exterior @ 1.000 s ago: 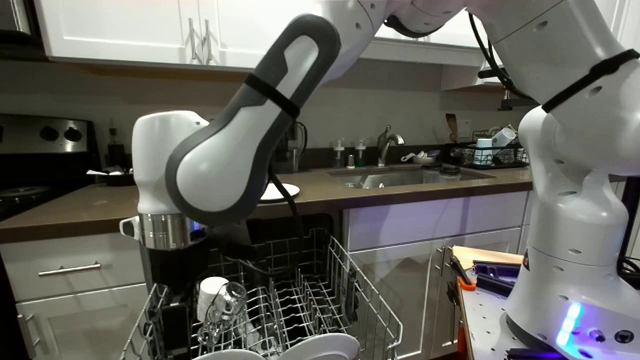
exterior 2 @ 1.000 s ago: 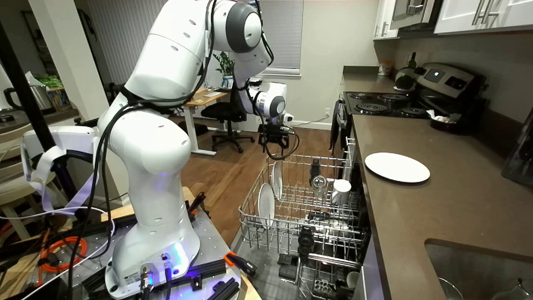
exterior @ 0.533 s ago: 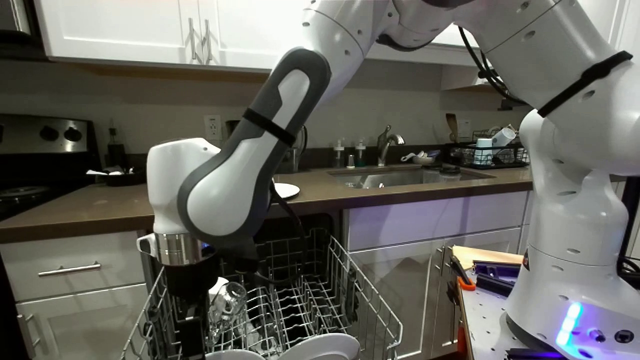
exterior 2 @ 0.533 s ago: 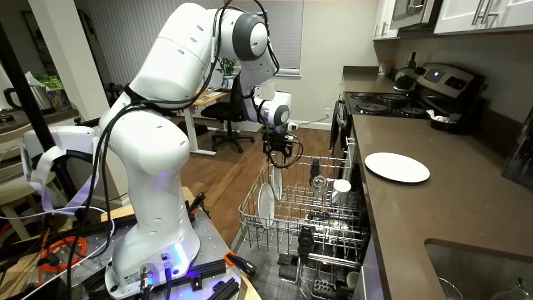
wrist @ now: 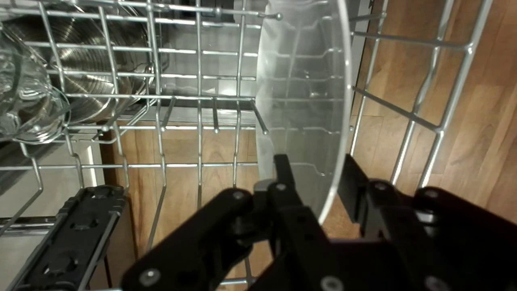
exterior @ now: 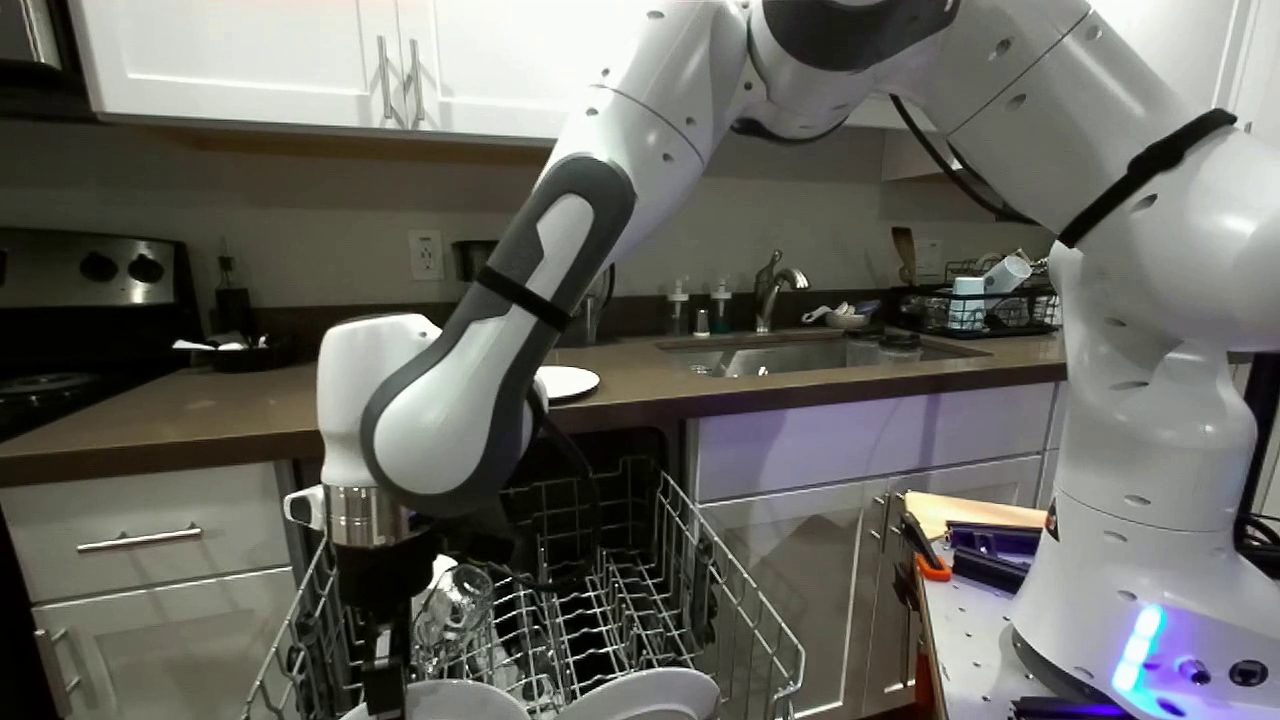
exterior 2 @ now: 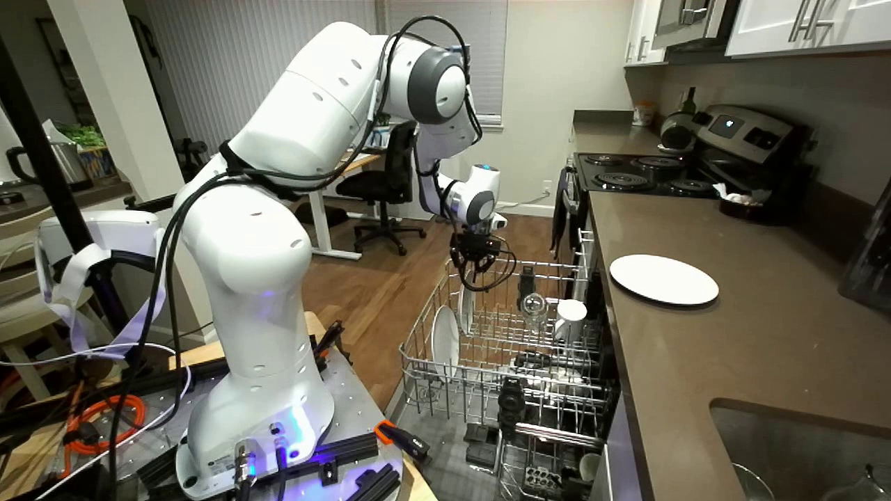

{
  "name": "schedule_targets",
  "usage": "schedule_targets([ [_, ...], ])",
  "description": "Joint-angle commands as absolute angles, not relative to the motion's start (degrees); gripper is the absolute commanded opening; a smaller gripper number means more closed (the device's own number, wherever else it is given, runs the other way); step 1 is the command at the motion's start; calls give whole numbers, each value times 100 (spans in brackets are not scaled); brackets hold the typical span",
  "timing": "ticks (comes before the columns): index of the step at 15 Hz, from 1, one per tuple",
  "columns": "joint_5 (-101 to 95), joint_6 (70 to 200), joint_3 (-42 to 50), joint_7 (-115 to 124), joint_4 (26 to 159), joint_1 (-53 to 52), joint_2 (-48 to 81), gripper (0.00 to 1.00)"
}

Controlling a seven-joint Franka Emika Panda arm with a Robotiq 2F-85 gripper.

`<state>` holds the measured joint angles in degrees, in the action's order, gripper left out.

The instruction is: Put the plate on the left side of the dishwasher in line with the plate on the right

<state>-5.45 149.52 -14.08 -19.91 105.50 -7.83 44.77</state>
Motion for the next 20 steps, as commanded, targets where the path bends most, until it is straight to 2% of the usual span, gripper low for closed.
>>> schedule_targets([
  [1,-198,15167,-1997,-2580,10476,-275,4619,3],
  [5,216,14999,-2550,-2850,10734,154,4342,1],
  [20,360,13721,-2369,-2523,10740,98,3844,1],
])
